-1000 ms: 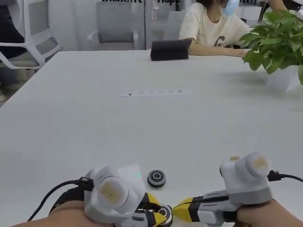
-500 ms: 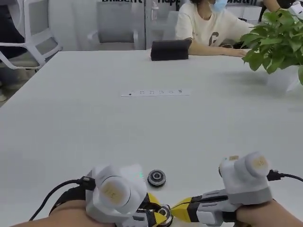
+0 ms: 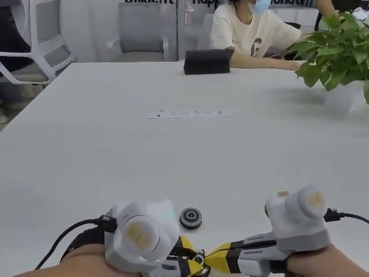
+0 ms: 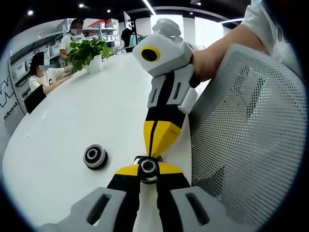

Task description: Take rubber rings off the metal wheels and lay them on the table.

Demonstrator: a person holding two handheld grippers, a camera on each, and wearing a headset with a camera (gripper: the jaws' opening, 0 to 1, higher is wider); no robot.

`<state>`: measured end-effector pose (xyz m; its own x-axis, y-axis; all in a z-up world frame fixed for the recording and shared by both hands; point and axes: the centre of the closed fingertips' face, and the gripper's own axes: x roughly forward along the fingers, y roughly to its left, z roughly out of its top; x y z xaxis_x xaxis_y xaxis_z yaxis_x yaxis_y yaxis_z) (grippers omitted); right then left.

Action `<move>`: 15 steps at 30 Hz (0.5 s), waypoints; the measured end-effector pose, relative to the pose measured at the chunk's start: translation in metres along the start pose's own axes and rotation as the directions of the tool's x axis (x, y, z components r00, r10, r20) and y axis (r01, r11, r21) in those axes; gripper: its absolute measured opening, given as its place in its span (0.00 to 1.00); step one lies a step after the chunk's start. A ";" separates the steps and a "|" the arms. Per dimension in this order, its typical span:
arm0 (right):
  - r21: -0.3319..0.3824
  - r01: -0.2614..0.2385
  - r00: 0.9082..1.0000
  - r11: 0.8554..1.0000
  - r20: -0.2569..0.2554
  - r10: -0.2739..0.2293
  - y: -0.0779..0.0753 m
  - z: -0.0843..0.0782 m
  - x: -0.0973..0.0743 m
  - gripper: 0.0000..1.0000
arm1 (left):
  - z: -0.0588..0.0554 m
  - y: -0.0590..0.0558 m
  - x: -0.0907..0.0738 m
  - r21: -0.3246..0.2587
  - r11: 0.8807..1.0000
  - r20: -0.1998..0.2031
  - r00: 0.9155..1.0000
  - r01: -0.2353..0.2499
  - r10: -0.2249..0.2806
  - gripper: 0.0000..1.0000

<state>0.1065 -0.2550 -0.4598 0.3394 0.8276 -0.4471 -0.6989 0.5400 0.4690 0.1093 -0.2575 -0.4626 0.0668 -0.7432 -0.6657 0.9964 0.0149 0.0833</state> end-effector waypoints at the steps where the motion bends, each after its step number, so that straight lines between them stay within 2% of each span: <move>1: 0.001 -0.002 1.000 1.000 0.000 0.002 0.001 0.000 0.000 0.00 | 0.000 0.000 0.000 -0.001 1.000 0.000 1.000 0.000 0.000 0.06; 15: 0.009 -0.024 1.000 1.000 0.019 0.024 0.005 0.003 0.001 0.00 | 0.001 -0.001 0.000 0.000 1.000 0.002 1.000 0.003 -0.003 0.06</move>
<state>0.1055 -0.2513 -0.4555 0.3342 0.8431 -0.4214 -0.7011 0.5211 0.4867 0.1085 -0.2577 -0.4622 0.0635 -0.7447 -0.6644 0.9966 0.0126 0.0812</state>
